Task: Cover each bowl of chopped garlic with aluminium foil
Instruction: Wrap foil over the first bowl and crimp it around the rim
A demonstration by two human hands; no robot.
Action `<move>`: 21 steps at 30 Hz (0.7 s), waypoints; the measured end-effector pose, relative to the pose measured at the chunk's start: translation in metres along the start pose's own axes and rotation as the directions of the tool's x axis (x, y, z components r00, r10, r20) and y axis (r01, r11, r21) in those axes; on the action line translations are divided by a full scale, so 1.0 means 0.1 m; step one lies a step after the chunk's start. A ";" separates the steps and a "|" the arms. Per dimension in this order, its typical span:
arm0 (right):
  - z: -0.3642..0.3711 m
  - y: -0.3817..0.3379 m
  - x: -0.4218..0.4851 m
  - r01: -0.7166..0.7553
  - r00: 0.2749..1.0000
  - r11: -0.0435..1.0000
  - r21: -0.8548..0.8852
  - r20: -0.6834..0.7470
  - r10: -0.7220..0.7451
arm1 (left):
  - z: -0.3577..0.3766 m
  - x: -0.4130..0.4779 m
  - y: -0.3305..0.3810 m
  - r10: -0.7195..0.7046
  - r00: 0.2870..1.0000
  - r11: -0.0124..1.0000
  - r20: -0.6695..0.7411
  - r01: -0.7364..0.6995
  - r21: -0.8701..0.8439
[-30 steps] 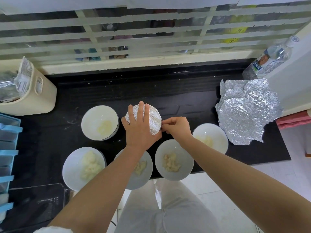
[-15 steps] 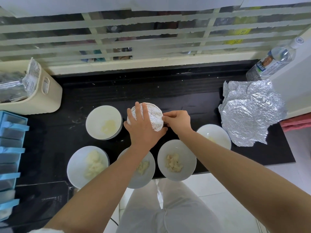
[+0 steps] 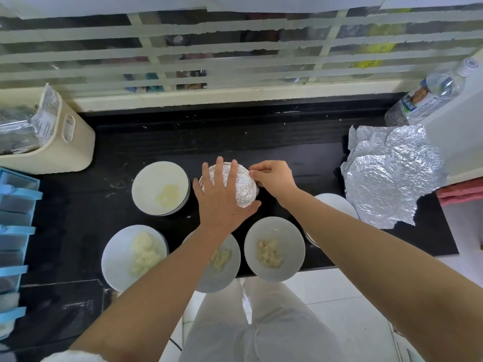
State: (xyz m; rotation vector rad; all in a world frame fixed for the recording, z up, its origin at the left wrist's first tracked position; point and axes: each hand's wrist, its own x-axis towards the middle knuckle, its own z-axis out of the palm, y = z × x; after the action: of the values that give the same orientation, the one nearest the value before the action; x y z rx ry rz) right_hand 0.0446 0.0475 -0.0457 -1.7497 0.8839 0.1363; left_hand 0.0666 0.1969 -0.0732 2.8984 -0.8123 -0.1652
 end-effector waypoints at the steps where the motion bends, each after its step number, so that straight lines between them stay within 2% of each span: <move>1: 0.01 0.02 -0.01 -0.019 1.000 0.998 0.065 0.009 0.018 | 0.00 0.00 0.00 -0.005 1.000 1.000 -0.013 0.005 0.005; 4: 0.05 0.08 -0.12 -0.060 0.998 0.972 0.228 -0.006 0.063 | 0.00 0.00 0.02 -0.009 0.999 1.000 -0.034 0.009 0.013; 10: 0.26 0.20 -0.32 -0.060 0.996 0.927 0.371 -0.038 0.079 | 0.00 -0.01 0.05 -0.021 0.997 1.000 -0.072 0.022 0.017; 14: 0.27 0.15 -0.34 -0.082 0.991 0.895 0.439 -0.058 0.119 | -0.02 0.00 0.04 -0.029 0.998 0.999 -0.047 0.030 0.024; 16: 0.31 0.10 -0.35 -0.096 0.992 0.872 0.480 -0.024 0.123 | -0.04 -0.01 0.03 -0.028 0.999 0.999 -0.029 0.029 0.027; 21: 0.40 0.03 -0.29 -0.095 0.994 0.909 0.405 0.080 0.068 | -0.06 -0.01 0.00 -0.011 1.000 1.000 0.001 0.011 0.026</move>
State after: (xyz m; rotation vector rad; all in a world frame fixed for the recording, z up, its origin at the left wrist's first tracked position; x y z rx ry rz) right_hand 0.0351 0.0961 -0.0482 -1.3110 0.8683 0.0559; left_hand 0.0663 0.1979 -0.0673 2.9272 -0.8051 -0.1582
